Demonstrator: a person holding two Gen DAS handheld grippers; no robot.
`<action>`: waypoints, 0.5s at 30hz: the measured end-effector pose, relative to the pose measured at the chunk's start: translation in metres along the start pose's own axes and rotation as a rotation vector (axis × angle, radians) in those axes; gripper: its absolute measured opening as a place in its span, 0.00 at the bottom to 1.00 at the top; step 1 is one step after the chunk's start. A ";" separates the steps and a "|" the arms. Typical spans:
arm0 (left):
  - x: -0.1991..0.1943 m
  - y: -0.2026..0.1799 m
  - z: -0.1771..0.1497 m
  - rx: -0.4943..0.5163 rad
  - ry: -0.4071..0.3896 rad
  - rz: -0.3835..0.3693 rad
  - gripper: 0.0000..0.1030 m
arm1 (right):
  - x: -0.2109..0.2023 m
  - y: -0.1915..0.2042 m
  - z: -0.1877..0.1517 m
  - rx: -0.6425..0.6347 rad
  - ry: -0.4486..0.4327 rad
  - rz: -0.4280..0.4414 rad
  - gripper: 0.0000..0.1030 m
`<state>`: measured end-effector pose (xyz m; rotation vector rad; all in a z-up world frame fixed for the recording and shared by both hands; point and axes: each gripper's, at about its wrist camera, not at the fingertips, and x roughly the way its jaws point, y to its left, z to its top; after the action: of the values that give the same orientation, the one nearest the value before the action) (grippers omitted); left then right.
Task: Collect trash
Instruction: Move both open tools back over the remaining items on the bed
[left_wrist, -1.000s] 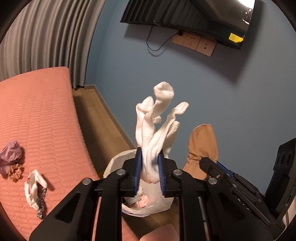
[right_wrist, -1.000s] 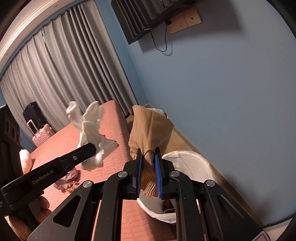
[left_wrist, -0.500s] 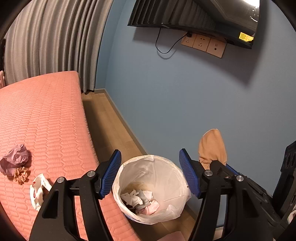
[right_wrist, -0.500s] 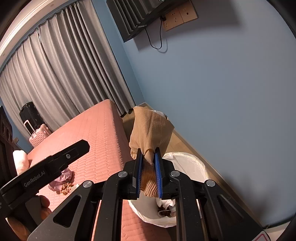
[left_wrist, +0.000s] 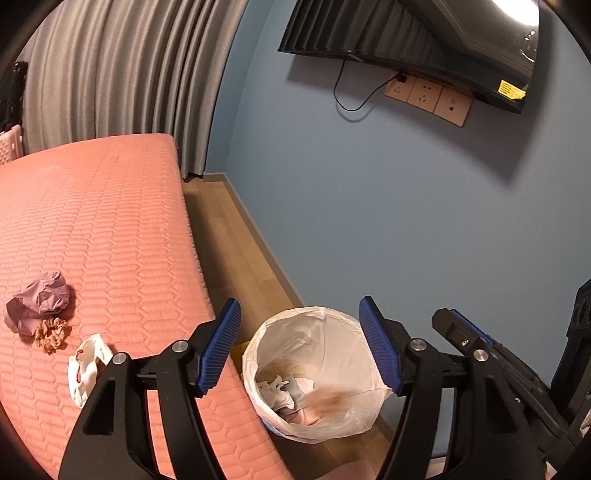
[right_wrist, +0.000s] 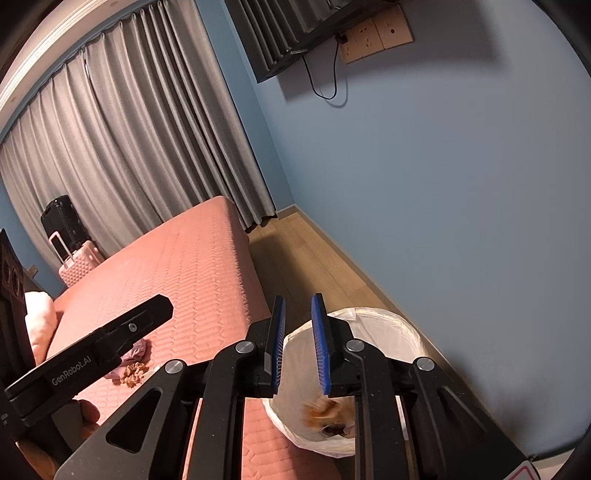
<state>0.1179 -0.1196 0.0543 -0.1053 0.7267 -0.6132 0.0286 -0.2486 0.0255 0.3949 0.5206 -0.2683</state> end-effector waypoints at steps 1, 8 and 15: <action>-0.001 0.002 0.000 -0.004 -0.002 0.003 0.64 | 0.000 0.002 0.000 -0.002 0.001 0.001 0.16; -0.009 0.016 -0.002 -0.033 -0.012 0.025 0.64 | -0.006 0.016 0.000 -0.022 0.001 0.021 0.22; -0.022 0.034 -0.005 -0.053 -0.028 0.059 0.64 | -0.009 0.039 -0.002 -0.055 0.011 0.047 0.28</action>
<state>0.1185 -0.0785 0.0537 -0.1405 0.7170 -0.5351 0.0335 -0.2115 0.0399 0.3553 0.5279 -0.2063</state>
